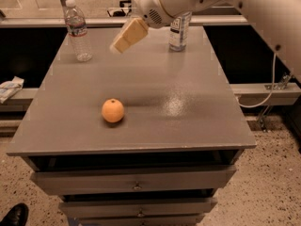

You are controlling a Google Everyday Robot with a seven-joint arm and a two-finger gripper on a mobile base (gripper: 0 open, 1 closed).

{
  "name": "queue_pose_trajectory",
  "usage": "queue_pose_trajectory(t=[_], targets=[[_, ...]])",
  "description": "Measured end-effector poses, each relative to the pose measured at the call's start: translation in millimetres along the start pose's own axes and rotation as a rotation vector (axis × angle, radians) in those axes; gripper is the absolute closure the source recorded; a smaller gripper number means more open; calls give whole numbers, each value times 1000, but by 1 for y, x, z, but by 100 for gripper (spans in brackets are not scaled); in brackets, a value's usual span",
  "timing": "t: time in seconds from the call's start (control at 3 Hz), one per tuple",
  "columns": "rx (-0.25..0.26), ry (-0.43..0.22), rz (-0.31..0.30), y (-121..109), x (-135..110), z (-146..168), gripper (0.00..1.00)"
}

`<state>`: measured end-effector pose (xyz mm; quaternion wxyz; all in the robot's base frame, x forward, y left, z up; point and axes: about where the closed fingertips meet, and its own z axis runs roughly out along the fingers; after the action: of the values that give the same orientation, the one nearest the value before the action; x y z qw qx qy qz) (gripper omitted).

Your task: Move water bottle near orange

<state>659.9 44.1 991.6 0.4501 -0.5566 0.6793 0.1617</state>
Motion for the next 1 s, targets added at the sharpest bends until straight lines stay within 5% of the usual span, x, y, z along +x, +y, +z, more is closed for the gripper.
queue_pose_trajectory(t=[0.33, 1.0], targets=[[31, -78, -12, -30, -24, 34, 0], [69, -123, -21, -59, -42, 109, 0]])
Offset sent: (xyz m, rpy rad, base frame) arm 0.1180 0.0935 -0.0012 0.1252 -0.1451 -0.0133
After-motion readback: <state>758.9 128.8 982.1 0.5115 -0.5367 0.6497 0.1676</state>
